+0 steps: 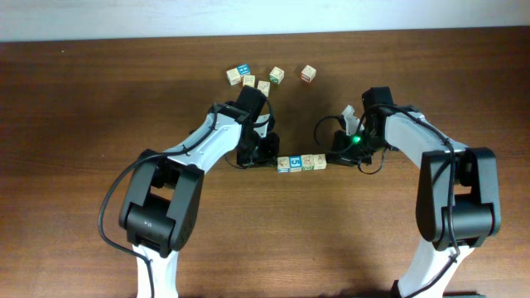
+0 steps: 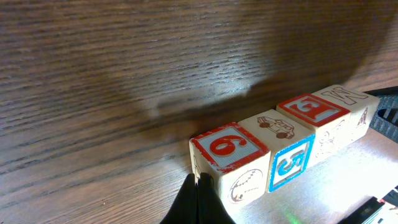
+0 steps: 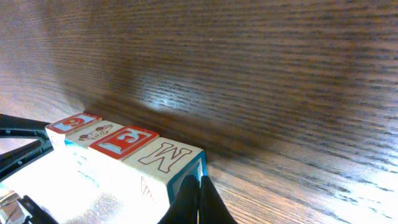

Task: Rotate 4 blocks

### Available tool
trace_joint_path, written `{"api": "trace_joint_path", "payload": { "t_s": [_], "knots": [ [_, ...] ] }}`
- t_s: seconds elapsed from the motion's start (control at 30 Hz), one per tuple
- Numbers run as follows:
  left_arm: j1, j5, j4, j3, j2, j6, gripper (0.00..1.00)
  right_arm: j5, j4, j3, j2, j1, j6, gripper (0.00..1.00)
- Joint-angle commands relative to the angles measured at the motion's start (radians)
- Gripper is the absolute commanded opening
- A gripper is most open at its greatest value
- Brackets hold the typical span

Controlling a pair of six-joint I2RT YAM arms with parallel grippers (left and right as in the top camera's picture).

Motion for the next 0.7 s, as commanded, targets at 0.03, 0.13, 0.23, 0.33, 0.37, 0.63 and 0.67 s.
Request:
{"api": "trace_joint_path", "payload": {
  "t_s": [0.03, 0.13, 0.23, 0.33, 0.37, 0.63, 0.67],
  "knots": [
    [-0.027, 0.009, 0.013, -0.009, 0.013, -0.009, 0.0, -0.032, -0.006, -0.008, -0.014, 0.008, -0.015, 0.04],
    [-0.027, 0.009, 0.013, -0.009, 0.013, -0.01, 0.0, -0.032, -0.016, -0.008, -0.035, 0.008, -0.015, 0.04],
    [-0.027, 0.009, 0.013, -0.009, 0.013, -0.01, 0.0, -0.032, -0.015, -0.007, -0.054, 0.031, -0.014, 0.04],
    [-0.027, 0.009, 0.013, -0.009, 0.013, -0.01, 0.0, -0.032, -0.02, -0.007, -0.092, 0.06, -0.014, 0.04],
    [-0.027, 0.009, 0.013, -0.009, 0.013, -0.01, 0.0, -0.032, -0.031, -0.007, -0.108, 0.06, -0.014, 0.04],
    [-0.027, 0.009, 0.013, -0.009, 0.013, -0.01, 0.0, -0.016, -0.034, 0.01, -0.159, 0.133, 0.01, 0.04],
    [-0.029, 0.009, 0.013, -0.009, 0.013, -0.01, 0.0, -0.017, -0.035, 0.016, -0.159, 0.143, 0.016, 0.04]
  ]
}}
